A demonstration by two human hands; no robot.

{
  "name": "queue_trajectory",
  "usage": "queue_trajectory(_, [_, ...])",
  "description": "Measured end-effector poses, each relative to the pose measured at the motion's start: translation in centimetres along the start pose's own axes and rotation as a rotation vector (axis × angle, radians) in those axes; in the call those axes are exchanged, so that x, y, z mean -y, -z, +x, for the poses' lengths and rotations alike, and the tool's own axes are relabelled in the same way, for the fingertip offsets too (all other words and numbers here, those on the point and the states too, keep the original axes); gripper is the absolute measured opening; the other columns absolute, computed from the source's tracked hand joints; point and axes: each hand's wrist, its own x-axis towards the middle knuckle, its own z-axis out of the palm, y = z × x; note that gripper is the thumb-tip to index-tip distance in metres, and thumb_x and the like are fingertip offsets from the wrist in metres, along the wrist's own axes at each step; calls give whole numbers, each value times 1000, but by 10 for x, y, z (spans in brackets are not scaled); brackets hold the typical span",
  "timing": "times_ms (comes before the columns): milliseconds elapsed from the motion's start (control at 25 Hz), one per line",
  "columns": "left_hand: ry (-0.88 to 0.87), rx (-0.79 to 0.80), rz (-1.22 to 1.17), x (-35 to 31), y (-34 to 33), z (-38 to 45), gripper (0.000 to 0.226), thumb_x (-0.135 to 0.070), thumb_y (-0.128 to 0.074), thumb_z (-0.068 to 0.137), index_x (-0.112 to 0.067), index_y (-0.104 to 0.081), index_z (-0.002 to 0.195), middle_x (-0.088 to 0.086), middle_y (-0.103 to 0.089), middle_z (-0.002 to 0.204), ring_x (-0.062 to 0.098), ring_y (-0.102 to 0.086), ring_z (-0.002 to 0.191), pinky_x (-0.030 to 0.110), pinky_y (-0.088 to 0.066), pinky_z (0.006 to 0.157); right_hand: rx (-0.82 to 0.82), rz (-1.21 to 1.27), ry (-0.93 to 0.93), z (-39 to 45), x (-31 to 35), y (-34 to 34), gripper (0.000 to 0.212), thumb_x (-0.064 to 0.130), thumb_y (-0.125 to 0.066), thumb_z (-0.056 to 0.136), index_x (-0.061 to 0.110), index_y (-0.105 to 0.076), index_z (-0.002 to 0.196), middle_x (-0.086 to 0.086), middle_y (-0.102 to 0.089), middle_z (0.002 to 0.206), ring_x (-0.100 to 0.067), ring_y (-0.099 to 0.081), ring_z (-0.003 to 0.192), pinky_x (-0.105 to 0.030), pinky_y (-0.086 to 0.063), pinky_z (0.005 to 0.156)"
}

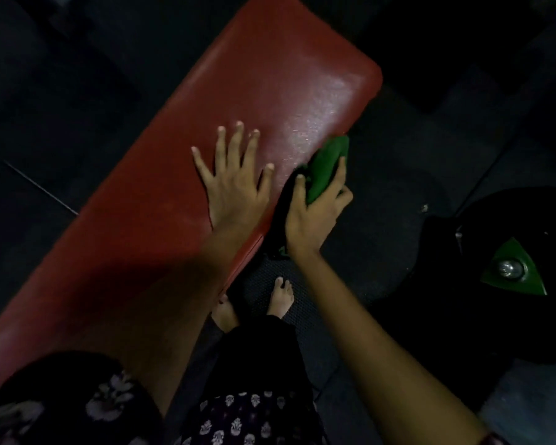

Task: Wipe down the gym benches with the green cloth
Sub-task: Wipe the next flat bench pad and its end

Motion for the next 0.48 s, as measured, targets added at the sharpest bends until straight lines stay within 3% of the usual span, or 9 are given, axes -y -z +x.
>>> queue_trajectory(80, [6, -26, -10, -1, -5, 1, 56, -46, -29, 95, -21, -35, 144, 4, -28, 154, 27, -16, 144, 58, 2, 111, -63, 139, -85, 35, 5, 2, 65, 31, -55, 92, 30, -23, 148, -4, -37, 117, -16, -50, 97, -29, -43, 88])
queue_trajectory(200, [7, -52, 2, -6, -7, 1, 54, -43, -34, 95, -20, -38, 143, 7, -31, 152, 29, -19, 143, 60, -1, 110, -62, 223, -71, 97, 10, 15, 61, 22, -55, 93, 27, -27, 147, -5, -41, 112, 7, -46, 81, -1, -32, 70])
queue_trajectory(320, [-4, -55, 26, -8, -11, 1, 53, -40, -36, 94, -19, -38, 143, 9, -34, 150, 31, -21, 142, 62, -4, 110, -47, 315, -88, 150, 8, 25, 58, 16, -54, 92, 21, -33, 146, 0, -47, 108, 13, -47, 82, 1, -33, 71])
queue_trajectory(480, [1, -37, 45, -8, -12, 2, 53, -39, -36, 95, -20, -35, 144, 10, -32, 151, 31, -20, 142, 61, -4, 110, 47, 320, -105, 125, 5, 20, 58, 17, -57, 91, 21, -34, 144, 0, -45, 121, 0, -47, 102, -1, -33, 77])
